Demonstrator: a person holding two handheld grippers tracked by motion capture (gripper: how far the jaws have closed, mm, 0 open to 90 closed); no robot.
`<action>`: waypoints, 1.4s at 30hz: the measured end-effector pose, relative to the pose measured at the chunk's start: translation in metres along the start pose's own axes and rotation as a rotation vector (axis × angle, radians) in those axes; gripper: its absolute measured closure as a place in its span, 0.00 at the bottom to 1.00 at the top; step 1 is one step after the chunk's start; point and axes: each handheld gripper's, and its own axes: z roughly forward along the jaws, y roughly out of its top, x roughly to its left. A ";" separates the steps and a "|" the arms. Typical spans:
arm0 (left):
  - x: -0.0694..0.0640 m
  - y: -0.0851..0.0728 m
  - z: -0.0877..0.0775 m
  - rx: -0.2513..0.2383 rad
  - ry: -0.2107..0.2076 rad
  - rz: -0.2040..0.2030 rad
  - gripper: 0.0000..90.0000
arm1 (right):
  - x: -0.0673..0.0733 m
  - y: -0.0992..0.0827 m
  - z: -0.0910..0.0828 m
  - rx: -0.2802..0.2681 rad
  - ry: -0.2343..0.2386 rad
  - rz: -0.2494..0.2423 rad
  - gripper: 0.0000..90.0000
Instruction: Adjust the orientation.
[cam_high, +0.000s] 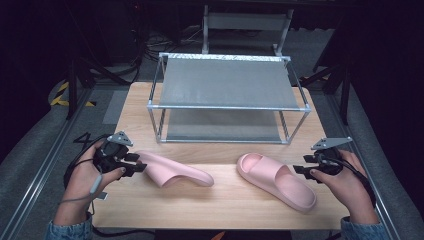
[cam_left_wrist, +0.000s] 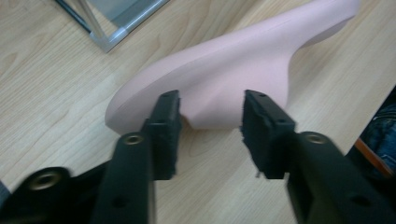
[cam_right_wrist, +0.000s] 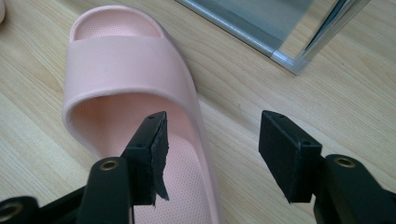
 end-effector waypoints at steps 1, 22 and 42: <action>-0.001 0.000 -0.001 0.002 -0.012 -0.004 0.71 | 0.000 0.000 0.001 0.000 0.000 -0.001 0.48; -0.037 0.033 0.024 0.066 -0.084 0.113 1.00 | 0.004 -0.008 -0.002 0.022 -0.014 -0.001 0.46; -0.040 0.051 0.063 0.162 -0.143 0.153 0.99 | 0.005 -0.021 -0.003 0.040 -0.016 0.016 0.46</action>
